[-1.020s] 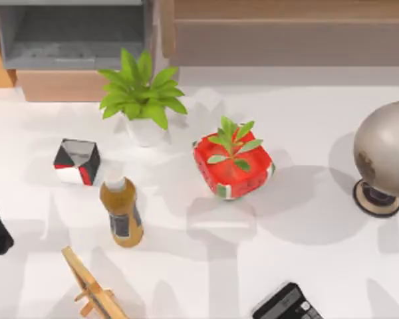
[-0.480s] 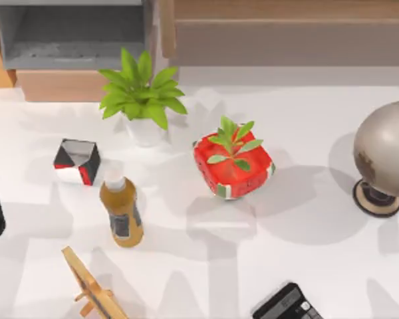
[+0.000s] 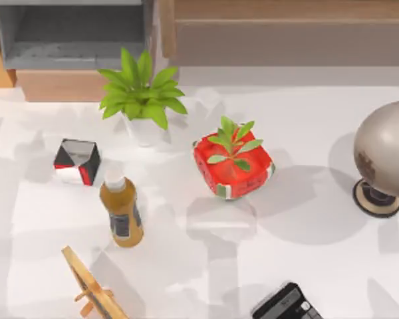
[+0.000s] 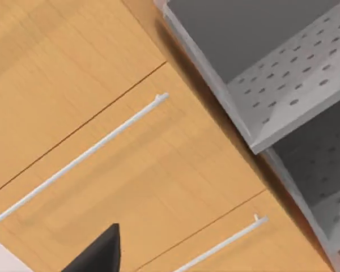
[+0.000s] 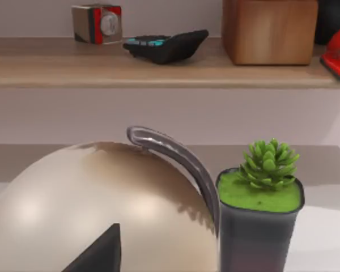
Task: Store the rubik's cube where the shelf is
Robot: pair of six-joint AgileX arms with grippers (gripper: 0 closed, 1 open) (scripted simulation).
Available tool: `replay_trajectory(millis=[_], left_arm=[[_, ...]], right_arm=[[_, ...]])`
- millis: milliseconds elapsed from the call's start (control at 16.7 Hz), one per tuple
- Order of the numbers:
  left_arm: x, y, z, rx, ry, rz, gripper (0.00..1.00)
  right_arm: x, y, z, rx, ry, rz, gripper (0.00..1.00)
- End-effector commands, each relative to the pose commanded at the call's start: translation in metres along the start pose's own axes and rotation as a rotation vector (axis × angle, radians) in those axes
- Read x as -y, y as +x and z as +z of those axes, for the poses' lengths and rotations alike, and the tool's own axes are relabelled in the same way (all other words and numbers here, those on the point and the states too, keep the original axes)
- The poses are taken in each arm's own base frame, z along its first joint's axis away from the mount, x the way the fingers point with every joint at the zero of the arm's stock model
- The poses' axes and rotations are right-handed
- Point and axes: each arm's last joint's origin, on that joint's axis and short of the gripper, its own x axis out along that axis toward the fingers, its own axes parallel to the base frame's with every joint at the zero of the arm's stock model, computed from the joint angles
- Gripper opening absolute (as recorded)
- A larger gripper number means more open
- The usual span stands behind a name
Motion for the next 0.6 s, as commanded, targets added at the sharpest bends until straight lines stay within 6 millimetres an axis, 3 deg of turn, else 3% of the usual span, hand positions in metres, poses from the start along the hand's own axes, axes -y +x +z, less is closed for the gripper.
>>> replay_trajectory(millis=[240,600], left_arm=[[-0.028,0.069,-0.024,0.004,0.278,0.006,1.0],[-0.041,0.157,-0.105,0.016,0.653,0.017,1.0]], right_arm=[[0.0,0.0,0.0,0.0,0.0,0.0,1.0],[0.0,0.0,0.0,0.0,0.0,0.0,1.0]])
